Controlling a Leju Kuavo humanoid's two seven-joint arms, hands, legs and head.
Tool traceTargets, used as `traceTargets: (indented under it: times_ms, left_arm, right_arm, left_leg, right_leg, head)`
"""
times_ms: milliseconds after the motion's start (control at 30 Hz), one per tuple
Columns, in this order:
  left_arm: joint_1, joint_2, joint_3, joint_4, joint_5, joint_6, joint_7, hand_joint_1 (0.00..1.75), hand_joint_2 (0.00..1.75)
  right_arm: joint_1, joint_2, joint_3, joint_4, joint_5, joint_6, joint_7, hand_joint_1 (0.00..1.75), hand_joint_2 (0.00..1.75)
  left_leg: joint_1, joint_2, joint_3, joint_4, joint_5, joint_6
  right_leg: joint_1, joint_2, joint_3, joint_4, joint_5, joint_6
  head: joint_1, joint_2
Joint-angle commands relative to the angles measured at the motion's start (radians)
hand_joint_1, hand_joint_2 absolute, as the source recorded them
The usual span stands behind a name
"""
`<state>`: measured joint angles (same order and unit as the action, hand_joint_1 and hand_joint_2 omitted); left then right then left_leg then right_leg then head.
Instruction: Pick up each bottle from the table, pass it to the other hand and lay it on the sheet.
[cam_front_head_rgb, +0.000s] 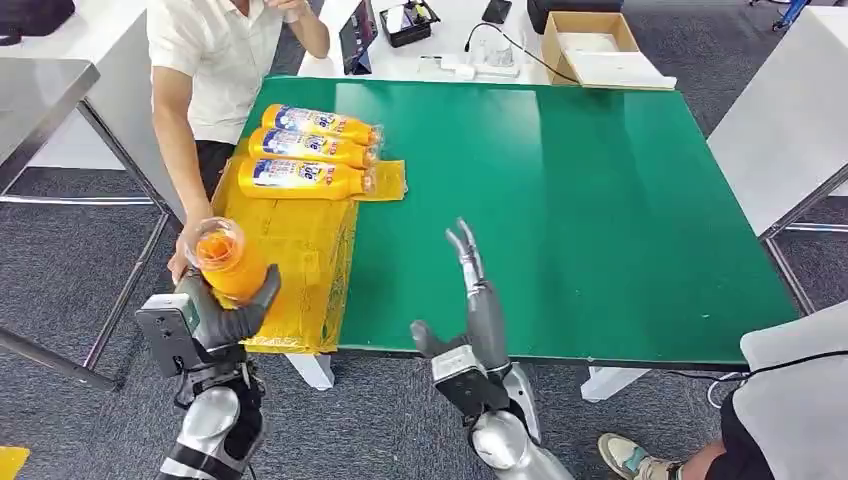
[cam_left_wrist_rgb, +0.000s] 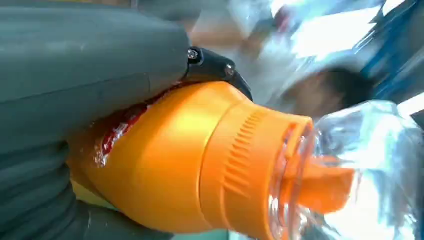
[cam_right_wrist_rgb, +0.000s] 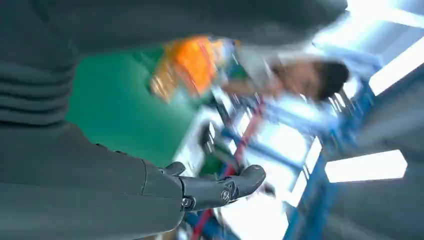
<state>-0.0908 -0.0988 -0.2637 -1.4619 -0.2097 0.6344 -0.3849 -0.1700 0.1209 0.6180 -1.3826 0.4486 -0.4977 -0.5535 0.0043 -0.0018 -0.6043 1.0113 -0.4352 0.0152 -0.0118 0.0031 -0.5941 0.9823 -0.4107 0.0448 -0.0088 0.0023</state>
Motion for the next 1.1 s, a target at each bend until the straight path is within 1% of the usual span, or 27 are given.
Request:
traceTargets:
  times_ms: [33, 100, 133, 167, 200, 233, 267, 333, 367, 433, 467, 533, 567, 633, 667, 700, 767, 833, 900, 933, 1100]
  left_arm:
    - [-0.207, -0.052, 0.207, 0.323, -0.59, 0.064, 0.073, 1.75, 1.75]
    - [-0.273, -0.062, 0.204, 0.442, -0.7, 0.064, 0.109, 1.75, 1.75]
    - [-0.292, -0.069, 0.212, 0.463, -0.71, 0.064, 0.111, 1.75, 1.75]
    - [-0.292, -0.069, 0.212, 0.463, -0.71, 0.064, 0.111, 1.75, 1.75]
    - [-0.324, -0.064, 0.194, 0.555, -0.76, 0.064, 0.123, 1.75, 1.75]
    - [-0.324, -0.064, 0.194, 0.555, -0.76, 0.064, 0.123, 1.75, 1.75]
    - [-0.324, -0.064, 0.194, 0.555, -0.76, 0.064, 0.123, 1.75, 1.75]
    - [-0.372, -0.052, 0.151, 0.676, -0.795, 0.059, 0.156, 1.75, 1.75]
    - [-0.391, -0.046, 0.125, 0.721, -0.809, 0.037, 0.165, 1.75, 1.75]
    - [-0.423, -0.051, 0.099, 0.803, -0.808, -0.014, 0.187, 1.75, 1.75]
    - [-0.441, -0.055, 0.087, 0.85, -0.805, -0.036, 0.201, 1.75, 1.75]
    - [-0.468, -0.059, 0.066, 0.916, -0.818, -0.054, 0.225, 1.75, 1.75]
    - [-0.468, -0.059, 0.066, 0.916, -0.818, -0.054, 0.225, 1.75, 1.75]
    - [-0.487, -0.06, 0.051, 0.963, -0.826, -0.078, 0.239, 1.75, 1.75]
    - [-0.501, -0.058, 0.036, 0.995, -0.842, -0.1, 0.264, 1.75, 1.75]
    - [-0.509, -0.06, 0.031, 1.014, -0.847, -0.119, 0.282, 1.75, 1.75]
    - [-0.532, -0.061, 0.016, 1.06, -0.87, -0.159, 0.346, 1.75, 1.75]
    - [-0.532, -0.061, 0.016, 1.06, -0.87, -0.159, 0.346, 1.75, 1.75]
    - [-0.538, -0.06, 0.015, 1.069, -0.869, -0.158, 0.346, 1.75, 1.75]
    - [-0.538, -0.06, 0.015, 1.069, -0.869, -0.158, 0.346, 1.75, 1.75]
    - [-0.538, -0.06, 0.015, 1.069, -0.869, -0.158, 0.346, 1.75, 1.75]
  right_arm:
    - [0.033, -0.011, -0.023, -0.16, -0.001, -0.045, -0.018, 0.0, 0.0]
    - [0.025, -0.009, -0.011, -0.136, 0.002, -0.049, -0.022, 0.0, 0.0]
    - [0.021, -0.008, -0.009, -0.122, 0.002, -0.048, -0.023, 0.0, 0.0]
    - [0.021, -0.008, -0.009, -0.122, 0.002, -0.048, -0.023, 0.0, 0.0]
    - [0.016, -0.008, -0.005, -0.108, -0.014, -0.038, -0.032, 0.0, 0.0]
    - [0.016, -0.008, -0.005, -0.108, -0.014, -0.038, -0.032, 0.0, 0.0]
    - [0.016, -0.008, -0.005, -0.108, -0.014, -0.038, -0.032, 0.0, 0.0]
    - [0.013, -0.008, -0.001, -0.1, -0.036, -0.019, -0.036, 0.0, 0.0]
    - [0.011, -0.009, 0.001, -0.097, -0.034, -0.018, -0.038, 0.0, 0.0]
    - [0.012, -0.007, 0.005, -0.099, -0.06, 0.011, -0.041, 0.0, 0.0]
    - [0.012, -0.006, 0.008, -0.101, -0.058, 0.015, -0.046, 0.0, 0.0]
    - [0.011, -0.002, 0.013, -0.102, -0.067, 0.033, -0.047, 0.0, 0.0]
    - [0.011, -0.002, 0.013, -0.102, -0.067, 0.033, -0.047, 0.0, 0.0]
    - [0.01, 0.002, 0.017, -0.098, -0.065, 0.035, -0.049, 0.0, 0.0]
    - [0.012, 0.006, 0.017, -0.093, -0.068, 0.039, -0.049, 0.0, 0.0]
    - [0.014, 0.008, 0.017, -0.088, -0.068, 0.038, -0.049, 0.0, 0.0]
    - [0.016, 0.021, 0.003, -0.071, -0.097, 0.042, -0.052, 0.0, 0.0]
    - [0.016, 0.021, 0.003, -0.071, -0.097, 0.042, -0.052, 0.0, 0.0]
    - [0.011, 0.023, -0.001, -0.058, -0.103, 0.044, -0.058, 0.0, 0.0]
    - [0.011, 0.023, -0.001, -0.058, -0.103, 0.044, -0.058, 0.0, 0.0]
    - [0.011, 0.023, -0.001, -0.058, -0.103, 0.044, -0.058, 0.0, 0.0]
  left_leg:
    - [0.0, -0.002, 0.001, -0.001, 0.0, 0.0]
    - [0.0, -0.004, 0.003, -0.001, 0.001, 0.0]
    - [0.0, -0.003, 0.002, -0.001, 0.001, 0.0]
    - [0.0, -0.003, 0.004, -0.002, 0.001, -0.001]
    - [0.0, -0.004, 0.003, -0.001, 0.001, 0.0]
    - [0.0, -0.002, 0.002, -0.001, 0.001, 0.0]
    - [0.0, -0.004, 0.004, -0.001, 0.001, -0.001]
    - [0.0, -0.002, 0.003, -0.001, 0.001, 0.0]
    - [0.0, -0.004, 0.004, -0.002, 0.001, -0.001]
    - [0.0, -0.003, 0.003, -0.001, 0.001, 0.0]
    - [0.0, -0.005, 0.005, -0.002, 0.001, -0.001]
    - [0.0, -0.003, 0.003, 0.0, 0.001, 0.0]
    - [0.0, -0.004, 0.004, 0.0, 0.0, -0.001]
    - [0.0, -0.002, 0.002, 0.0, 0.001, 0.0]
    - [0.0, -0.002, 0.006, 0.0, -0.001, -0.001]
    - [0.0, -0.002, 0.002, 0.0, 0.0, 0.0]
    - [0.0, -0.003, 0.004, -0.001, 0.0, -0.001]
    - [0.0, -0.002, 0.002, 0.0, 0.001, -0.001]
    - [0.0, -0.001, 0.006, -0.001, 0.0, -0.001]
    - [0.001, -0.001, 0.004, -0.001, 0.0, -0.001]
    - [0.0, 0.0, 0.004, -0.001, 0.0, 0.0]
  right_leg:
    - [0.0, -0.002, 0.002, 0.0, 0.0, -0.001]
    - [0.0, -0.004, 0.004, 0.0, -0.001, -0.001]
    - [0.0, -0.003, 0.003, -0.001, 0.0, -0.001]
    - [0.0, -0.004, 0.005, -0.001, 0.0, -0.001]
    - [0.0, -0.003, 0.004, -0.001, 0.0, -0.001]
    - [0.0, -0.002, 0.003, -0.001, 0.0, -0.001]
    - [0.0, -0.003, 0.005, -0.001, -0.001, -0.001]
    - [0.0, -0.001, 0.003, -0.001, 0.0, -0.001]
    - [0.0, -0.003, 0.005, -0.001, -0.001, -0.001]
    - [0.0, -0.002, 0.003, -0.001, 0.0, -0.001]
    - [0.0, -0.004, 0.006, -0.001, -0.001, -0.001]
    - [0.0, -0.003, 0.004, 0.0, 0.0, -0.001]
    - [0.0, -0.004, 0.005, 0.0, -0.001, -0.001]
    - [0.0, -0.001, 0.003, 0.0, 0.0, 0.0]
    - [0.001, -0.002, 0.007, 0.0, -0.002, -0.002]
    - [0.0, -0.001, 0.003, 0.0, 0.0, -0.001]
    - [0.0, -0.003, 0.005, -0.001, -0.001, -0.001]
    - [0.0, -0.001, 0.003, 0.0, 0.0, -0.001]
    - [0.001, -0.001, 0.006, 0.0, -0.001, -0.002]
    - [0.001, -0.001, 0.004, -0.001, 0.0, -0.001]
    - [0.0, 0.0, 0.004, -0.001, 0.0, -0.001]
  head:
    - [0.0, 0.0]
    - [0.0, 0.0]
    - [0.0, 0.0]
    - [0.0, 0.0]
    - [0.0, 0.0]
    - [0.0, 0.0]
    - [0.0, 0.0]
    - [0.0, 0.0]
    - [0.0, 0.0]
    - [0.0, 0.0]
    - [0.0, 0.0]
    - [0.0, 0.0]
    - [0.0, 0.0]
    - [0.0, 0.0]
    - [0.0, 0.0]
    - [0.0, 0.0]
    - [0.0, 0.0]
    - [0.0, 0.0]
    - [0.0, 0.0]
    - [0.0, 0.0]
    - [0.0, 0.0]
